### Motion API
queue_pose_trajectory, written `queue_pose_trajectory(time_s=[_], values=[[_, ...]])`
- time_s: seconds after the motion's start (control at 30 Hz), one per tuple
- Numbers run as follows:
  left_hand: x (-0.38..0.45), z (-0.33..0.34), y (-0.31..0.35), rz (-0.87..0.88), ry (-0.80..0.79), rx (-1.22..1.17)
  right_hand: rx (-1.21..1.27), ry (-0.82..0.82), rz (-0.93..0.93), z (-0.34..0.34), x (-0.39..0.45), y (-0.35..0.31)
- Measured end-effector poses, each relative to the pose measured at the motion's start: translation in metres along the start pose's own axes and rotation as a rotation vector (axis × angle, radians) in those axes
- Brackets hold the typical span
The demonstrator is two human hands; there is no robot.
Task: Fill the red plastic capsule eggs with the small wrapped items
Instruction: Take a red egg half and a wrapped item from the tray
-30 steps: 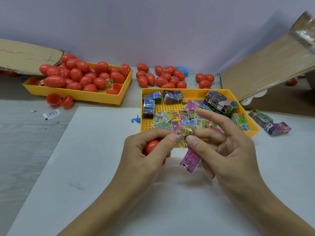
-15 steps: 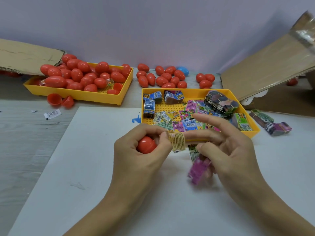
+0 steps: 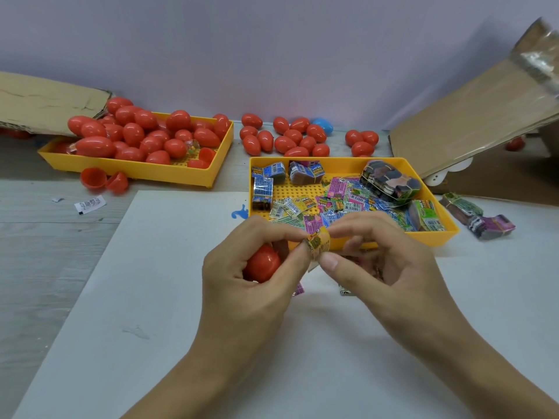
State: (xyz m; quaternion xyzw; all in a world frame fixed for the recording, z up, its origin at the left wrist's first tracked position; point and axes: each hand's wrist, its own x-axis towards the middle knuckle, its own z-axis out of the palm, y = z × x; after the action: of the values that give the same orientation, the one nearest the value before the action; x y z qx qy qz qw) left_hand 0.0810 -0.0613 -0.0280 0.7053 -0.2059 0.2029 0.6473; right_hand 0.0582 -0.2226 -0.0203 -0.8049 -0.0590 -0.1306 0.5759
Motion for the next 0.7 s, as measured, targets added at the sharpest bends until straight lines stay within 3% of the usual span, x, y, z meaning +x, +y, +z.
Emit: queue_pose_trajectory(time_s=[0.23, 0.5, 0.6, 0.7], values=[[0.0007, -0.0013, -0.0035, -0.048, 0.018, 0.062, 0.017, 0.036, -0.149, 0.0015, -0.0020, -0.0003], [0.0007, 0.0025, 0.0016, -0.025, -0.041, 0.046, 0.289, -0.087, -0.019, 0.0007, 0.0002, -0.0068], [0.0007, 0.0021, 0.0006, -0.128, -0.088, 0.001, 0.270, -0.049, -0.055, 0.0002, 0.0004, -0.0070], [-0.0002, 0.0018, -0.0015, -0.388, -0.162, -0.331, 0.174, 0.048, -0.092, -0.0029, 0.0005, -0.0060]])
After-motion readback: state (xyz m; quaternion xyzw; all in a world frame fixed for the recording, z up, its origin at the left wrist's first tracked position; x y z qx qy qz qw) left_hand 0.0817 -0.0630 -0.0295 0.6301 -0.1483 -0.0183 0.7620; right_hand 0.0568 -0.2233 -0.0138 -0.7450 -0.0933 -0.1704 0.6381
